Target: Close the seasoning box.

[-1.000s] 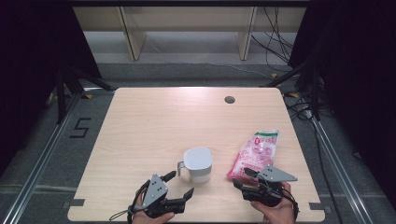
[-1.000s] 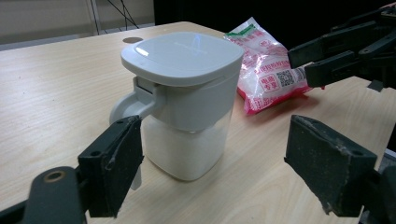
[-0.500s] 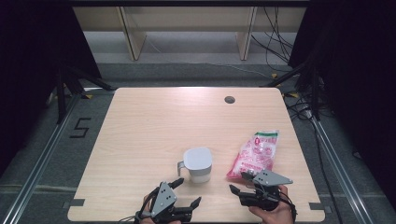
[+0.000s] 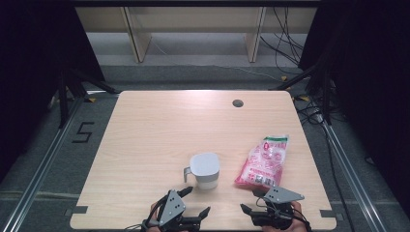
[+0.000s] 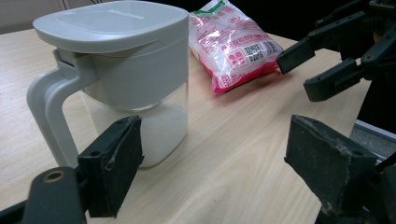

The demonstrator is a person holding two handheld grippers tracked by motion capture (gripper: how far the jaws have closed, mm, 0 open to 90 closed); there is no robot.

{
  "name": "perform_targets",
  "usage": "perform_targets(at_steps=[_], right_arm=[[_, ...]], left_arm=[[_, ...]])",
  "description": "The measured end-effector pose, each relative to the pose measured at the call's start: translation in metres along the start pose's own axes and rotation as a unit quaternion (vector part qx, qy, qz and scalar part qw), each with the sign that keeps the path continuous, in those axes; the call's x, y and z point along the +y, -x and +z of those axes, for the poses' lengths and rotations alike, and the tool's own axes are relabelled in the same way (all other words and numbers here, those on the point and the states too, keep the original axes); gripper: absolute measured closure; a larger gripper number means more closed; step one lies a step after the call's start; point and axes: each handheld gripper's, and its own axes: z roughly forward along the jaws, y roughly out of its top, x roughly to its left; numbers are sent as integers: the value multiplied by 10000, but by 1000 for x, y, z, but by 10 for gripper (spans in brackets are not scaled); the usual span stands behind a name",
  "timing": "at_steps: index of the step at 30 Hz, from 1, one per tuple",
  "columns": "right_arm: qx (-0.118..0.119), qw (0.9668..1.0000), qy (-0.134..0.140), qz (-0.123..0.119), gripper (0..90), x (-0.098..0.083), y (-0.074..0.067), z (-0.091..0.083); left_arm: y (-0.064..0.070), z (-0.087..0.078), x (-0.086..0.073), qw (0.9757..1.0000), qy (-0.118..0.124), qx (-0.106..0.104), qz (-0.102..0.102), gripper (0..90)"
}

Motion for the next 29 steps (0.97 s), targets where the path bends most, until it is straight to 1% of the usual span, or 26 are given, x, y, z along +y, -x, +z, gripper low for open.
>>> perform_targets(at_steps=[1,2,3,4,5,6,7,8,9,11,12,13,14,15,16,17,18,19,22,23,24,25,26,27,28,29], right_arm=[[77,9999,-88,-7,341,-1,0,0],[26,10000,-72,-15,340,-3,-1,-1],[47,9999,-126,98,340,-4,-3,-1],[24,9999,-117,-65,339,-4,-1,-2],[128,9998,-130,-41,339,-5,-2,-1],[60,9999,-156,-23,339,-6,-2,-3],[66,9998,-164,-4,338,-6,-2,-3],[33,9999,-140,-65,338,-7,-2,-3],[22,9999,-154,-31,337,-7,-2,-4],[85,9998,-198,-18,336,-8,-2,-4],[115,9998,-185,-49,336,-8,-2,-4],[86,9998,-195,3,335,-9,-3,-4],[96,9998,-181,1,333,-9,-3,-4],[124,9998,-175,-23,333,-9,-2,-4],[54,9998,-182,-1,332,-9,-2,-4],[48,9998,-182,-18,331,-9,-2,-4],[39,9998,-188,-48,331,-9,-2,-5],[38,9998,-190,-45,330,-9,-2,-5],[73,9998,-201,-14,329,-9,-2,-4],[69,9998,-188,-95,328,-9,-2,-4],[129,9997,-202,-56,327,-9,-2,-4],[170,9997,-177,-54,327,-9,-2,-3],[190,9995,-239,-24,326,-9,-1,-4],[188,9995,-246,-19,326,-9,-1,-4],[181,9995,-255,-33,326,-10,-1,-4],[186,9995,-254,-24,326,-10,-1,-4]], left_arm=[[-1,-1,0,9999,-84,15,52,182],[-1,-1,0,9999,-125,31,81,181],[0,-1,0,10000,-89,22,35,181],[0,-1,0,9999,-114,17,45,181],[0,-1,0,9999,-117,-2,51,181],[0,0,0,9999,-112,-7,46,181],[0,0,0,9999,-117,-11,41,181],[0,0,0,9999,-114,-14,38,181],[-1,0,1,9998,-112,-40,163,181],[0,-1,0,9999,-125,1,38,181],[0,0,0,10000,-69,-21,8,181],[-1,-1,0,9999,-158,16,59,181],[-1,-1,0,9999,-118,-21,30,182],[-1,-1,0,9999,-128,-84,-12,182],[-1,-1,0,9999,-108,-51,2,184],[-1,-1,0,9999,-112,-58,7,186],[-3,-1,1,9998,-107,-80,119,188],[-1,-1,0,9999,-97,-44,-19,189],[-1,-2,0,9999,-98,-71,3,190],[-2,-2,0,9999,-101,-64,7,190],[-1,-1,0,9999,-60,-64,-70,190],[-4,-2,1,9998,-134,-98,110,190],[-3,-2,0,9999,-143,-61,6,190],[-4,-3,1,9998,-179,-17,49,190],[-3,-3,1,9999,-121,-24,-28,190],[-5,-4,1,9999,-140,-28,-4,189]])
